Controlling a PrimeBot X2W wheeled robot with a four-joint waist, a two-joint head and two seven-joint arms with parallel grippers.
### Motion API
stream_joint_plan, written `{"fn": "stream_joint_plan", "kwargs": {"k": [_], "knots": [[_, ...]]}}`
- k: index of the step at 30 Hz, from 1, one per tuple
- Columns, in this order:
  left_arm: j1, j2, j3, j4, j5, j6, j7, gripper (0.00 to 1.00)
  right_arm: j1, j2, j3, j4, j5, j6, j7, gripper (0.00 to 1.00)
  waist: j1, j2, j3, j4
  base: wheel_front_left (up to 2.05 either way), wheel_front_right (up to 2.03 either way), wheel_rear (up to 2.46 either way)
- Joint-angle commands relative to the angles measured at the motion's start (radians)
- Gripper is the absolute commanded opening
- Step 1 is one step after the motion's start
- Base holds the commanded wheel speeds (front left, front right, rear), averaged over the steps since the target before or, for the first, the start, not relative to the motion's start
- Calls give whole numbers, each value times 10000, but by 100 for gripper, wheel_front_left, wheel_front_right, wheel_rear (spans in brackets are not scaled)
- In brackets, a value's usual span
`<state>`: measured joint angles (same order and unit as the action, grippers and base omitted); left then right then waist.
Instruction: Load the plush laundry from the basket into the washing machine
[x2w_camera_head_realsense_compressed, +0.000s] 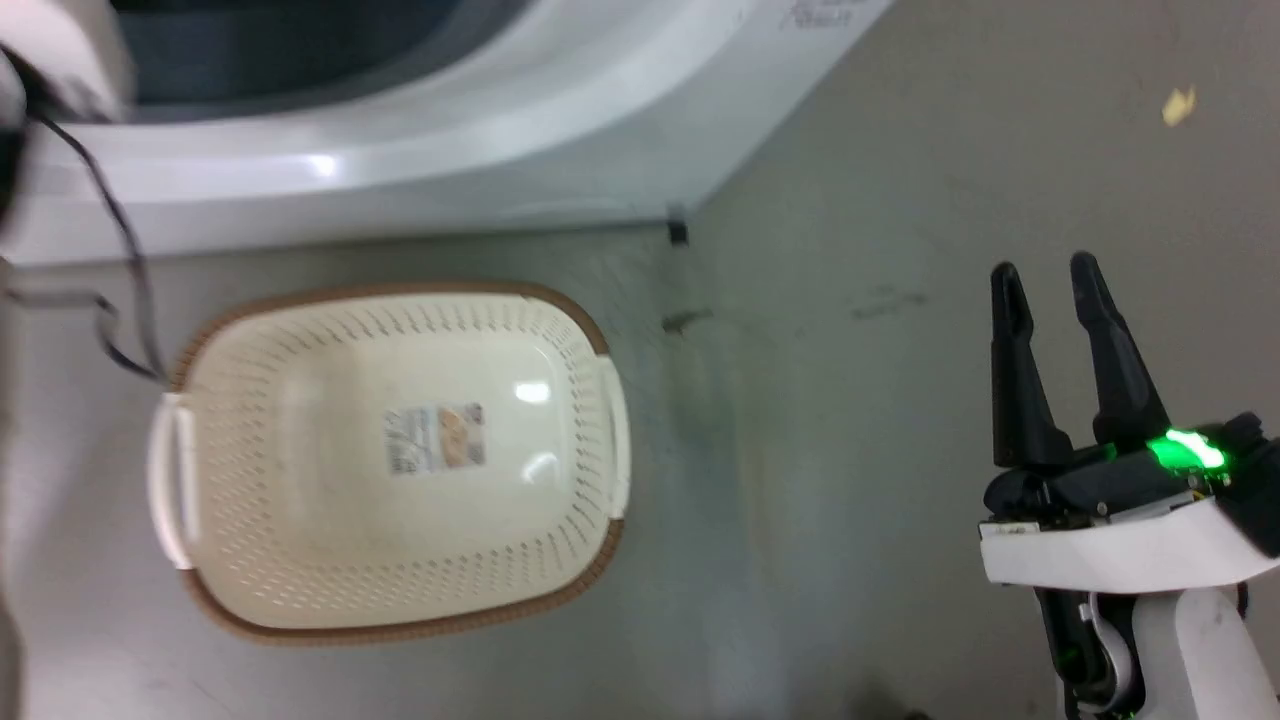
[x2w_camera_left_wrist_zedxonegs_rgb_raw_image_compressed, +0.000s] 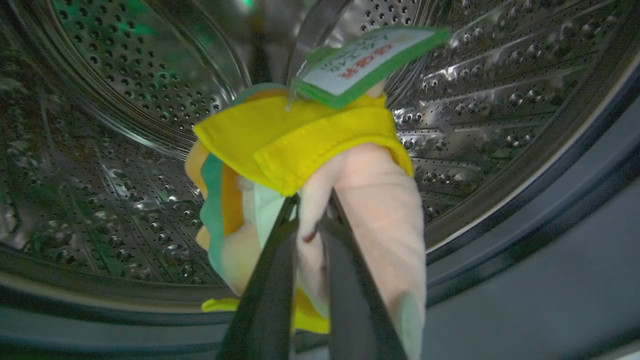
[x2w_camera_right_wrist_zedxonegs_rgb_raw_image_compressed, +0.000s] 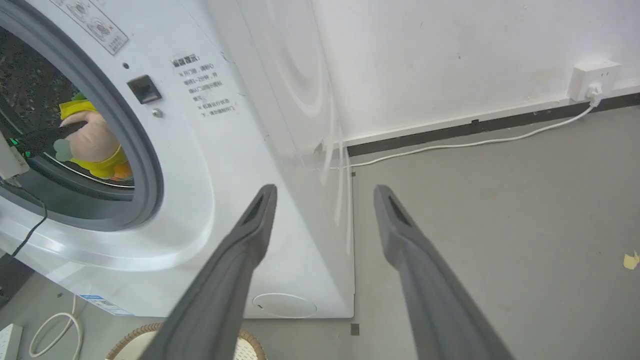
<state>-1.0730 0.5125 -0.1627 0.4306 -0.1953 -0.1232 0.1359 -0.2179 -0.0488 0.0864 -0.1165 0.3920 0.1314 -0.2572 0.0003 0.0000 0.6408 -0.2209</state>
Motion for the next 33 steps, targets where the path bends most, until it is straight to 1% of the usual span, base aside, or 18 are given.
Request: {"fn": "stream_joint_plan", "kwargs": {"k": [1, 4, 10, 16, 20, 21, 22, 28, 33], "knots": [[-406, 106, -66, 166, 8, -24, 68, 0, -213, -14, 34, -75, 81, -7, -45, 100, -3, 0, 803, -530, 0, 0, 0], [-1579, 456, -483, 1117, 137, -54, 420, 0, -400, -14, 111, -115, 194, -7, -45, 100, -3, 0, 1169, -696, 0, 0, 0], [-3229, 767, -1256, 2753, 204, -70, 948, 0, -644, -14, 187, -139, 420, -7, -46, 100, -3, 0, 1603, -921, 0, 0, 0], [-3970, 848, -2057, 3793, 163, -72, 855, 0, -694, -14, 165, -19, 606, -7, -46, 100, -3, 0, 1735, -901, 0, 0, 0], [-4084, 717, -2410, 4340, 30, -73, 555, 0, -725, -14, 131, 22, 555, -7, -46, 100, -3, 0, 1642, -752, 0, 0, 0], [-4059, 671, -2485, 4468, -12, -73, 445, 55, -737, -14, 108, 46, 517, -7, -46, 100, -3, 0, 1564, -706, 0, 0, 0], [-4012, 631, -2563, 4595, -48, -73, 322, 100, -744, -14, 84, 72, 473, -7, -46, 100, -3, 0, 1465, -661, 0, 0, 0], [-3348, 388, -2846, 5314, -305, -74, -706, 100, -641, -14, -259, 144, 87, -7, -46, 100, -3, 0, 476, -285, 0, 0, 0], [-2287, -96, -2826, 5672, -590, 29, -2151, 100, -274, -14, -498, 225, -465, -7, -46, 100, -3, 0, -800, 166, 0, 0, 0]]}}
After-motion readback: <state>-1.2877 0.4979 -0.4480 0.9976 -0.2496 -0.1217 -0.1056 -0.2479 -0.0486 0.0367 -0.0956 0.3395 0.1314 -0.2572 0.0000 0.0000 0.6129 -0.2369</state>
